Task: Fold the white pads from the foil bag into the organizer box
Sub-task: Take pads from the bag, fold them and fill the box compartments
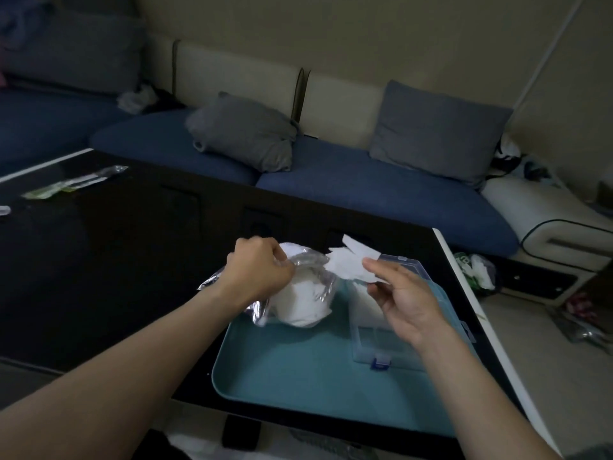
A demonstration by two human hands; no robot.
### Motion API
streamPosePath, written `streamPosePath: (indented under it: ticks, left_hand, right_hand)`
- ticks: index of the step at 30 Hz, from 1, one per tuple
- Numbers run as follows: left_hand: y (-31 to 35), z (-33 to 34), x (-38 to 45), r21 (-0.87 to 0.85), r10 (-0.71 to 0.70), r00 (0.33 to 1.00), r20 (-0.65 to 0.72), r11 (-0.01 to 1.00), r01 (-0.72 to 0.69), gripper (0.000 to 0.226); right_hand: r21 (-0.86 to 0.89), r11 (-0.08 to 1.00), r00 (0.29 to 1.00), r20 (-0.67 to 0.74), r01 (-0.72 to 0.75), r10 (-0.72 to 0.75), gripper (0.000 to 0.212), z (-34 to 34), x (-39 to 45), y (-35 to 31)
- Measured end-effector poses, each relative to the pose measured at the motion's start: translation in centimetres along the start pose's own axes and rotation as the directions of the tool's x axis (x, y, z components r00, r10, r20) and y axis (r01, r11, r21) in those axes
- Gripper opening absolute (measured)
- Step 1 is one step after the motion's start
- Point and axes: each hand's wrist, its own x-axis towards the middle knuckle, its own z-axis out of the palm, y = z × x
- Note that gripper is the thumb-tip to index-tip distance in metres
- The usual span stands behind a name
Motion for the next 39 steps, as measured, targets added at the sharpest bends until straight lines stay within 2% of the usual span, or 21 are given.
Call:
streamPosePath:
  ticks: [2,3,4,5,6,7,8,9,10,12,13,15,18,21,23,25,27,29,31,34,39]
  left_hand:
    - [0.9,0.2,-0.9,0.203,-0.017,0.982,0.188,0.979,-0.022,0.047]
    - [1.2,0.3,-1.3,0.274,0.013,0.976,0.219,0.959,-0.074,0.047]
    - [1.7,0.3,-1.7,0.273,0.077,0.975,0.208,0.953,-0.134,0.048]
    - [2.2,0.2,-2.0,0.185,0.161,0.975,0.152,0.965,-0.188,0.047]
    - [2.7,0.0,-2.3,0.006,0.221,0.973,0.061,0.975,-0.221,0.043]
    - [3.3,-0.1,-2.4,-0.217,0.216,0.976,-0.021,0.952,-0.215,0.036]
    - [4.1,-0.2,-2.6,-0.450,0.143,0.989,-0.039,0.881,-0.145,0.029]
    - [4.7,-0.1,-2.8,-0.644,0.052,0.998,0.028,0.765,-0.022,0.029]
    - [5.3,0.1,-3.0,-0.766,-0.019,0.987,0.157,0.629,0.134,0.035]
    - [5.7,0.6,-3.3,-0.808,-0.029,0.892,0.451,0.412,0.421,0.052]
    - [5.6,0.9,-3.5,-0.785,0.037,0.832,0.553,0.356,0.507,0.056]
    - [5.5,1.4,-3.8,-0.760,0.165,0.751,0.639,0.285,0.584,0.048]
    - [5.8,1.9,-4.1,-0.790,0.119,0.791,0.600,0.248,0.561,0.032]
    - [5.4,2.3,-3.9,-0.812,0.045,0.830,0.556,0.244,0.531,0.022]
    - [5.2,2.2,-3.9,-0.819,0.028,0.840,0.542,0.242,0.520,0.025]
    - [5.0,2.2,-3.7,-0.838,-0.020,0.869,0.494,0.254,0.483,0.027]
    - [4.8,2.6,-3.3,-0.865,-0.103,0.903,0.418,0.259,0.430,0.026]
    - [4.8,2.7,-2.9,-0.895,-0.161,0.928,0.337,0.249,0.369,0.028]
    - [5.1,2.7,-2.8,-0.919,-0.171,0.941,0.292,0.223,0.325,0.024]
    - [6.1,2.3,-3.2,-0.933,-0.134,0.946,0.295,0.173,0.315,0.020]
    - [6.7,2.2,-3.7,-0.925,-0.046,0.924,0.379,0.019,0.380,0.050]
  right_hand:
    - [0.055,0.997,0.999,-0.005,0.051,-0.051,0.011,-0.2,-0.4,-0.5]
    - [0.067,0.995,0.997,-0.016,0.076,-0.075,0.012,-0.3,-0.6,-0.6]
    - [0.073,0.992,0.995,-0.026,0.102,-0.100,0.013,-0.4,-0.7,-0.7]
    - [0.073,0.990,0.992,-0.028,0.121,-0.119,0.014,-0.4,-0.8,-0.7]
    - [0.067,0.988,0.990,-0.024,0.138,-0.136,0.013,-0.4,-0.7,-0.6]
    - [0.059,0.986,0.988,-0.010,0.154,-0.154,0.012,-0.4,-0.7,-0.6]
    - [0.049,0.984,0.985,0.010,0.171,-0.172,0.010,-0.4,-0.7,-0.4]
    - [0.041,0.982,0.982,0.032,0.186,-0.187,0.009,-0.4,-0.7,-0.4]
    - [0.027,0.979,0.978,0.049,0.202,-0.203,0.009,-0.3,-0.7,-0.3]
    - [-0.022,0.972,0.969,0.082,0.234,-0.231,0.011,-0.2,-0.8,-0.1]
    - [-0.061,0.967,0.964,0.109,0.249,-0.242,0.015,-0.1,-1.0,0.0]
    - [-0.226,0.926,0.951,0.146,0.301,-0.274,0.021,0.1,-1.3,0.4]
    - [-0.480,0.789,0.923,0.187,0.385,-0.336,0.015,0.1,-1.3,0.7]
    - [-0.645,0.611,0.884,0.262,0.459,-0.387,0.011,-0.3,-0.8,0.8]
    - [-0.676,0.554,0.860,0.257,0.486,-0.441,0.010,-0.3,-0.8,0.6]
    - [-0.611,0.583,0.817,0.200,0.535,-0.541,0.008,-0.1,-1.2,0.0]
    - [-0.463,0.679,0.804,0.141,0.570,-0.578,0.006,0.3,-2.0,-0.8]
    - [-0.281,0.825,0.871,0.142,0.491,-0.470,0.009,1.2,-3.0,-1.1]
    - [-0.257,0.897,0.931,0.165,0.359,-0.325,0.009,2.4,-3.6,-0.3]
    - [-0.286,0.936,0.977,0.112,0.204,-0.179,0.014,3.6,-3.7,1.5]
    - [-0.267,0.959,0.996,0.037,0.091,-0.085,0.019,4.6,-3.4,2.7]
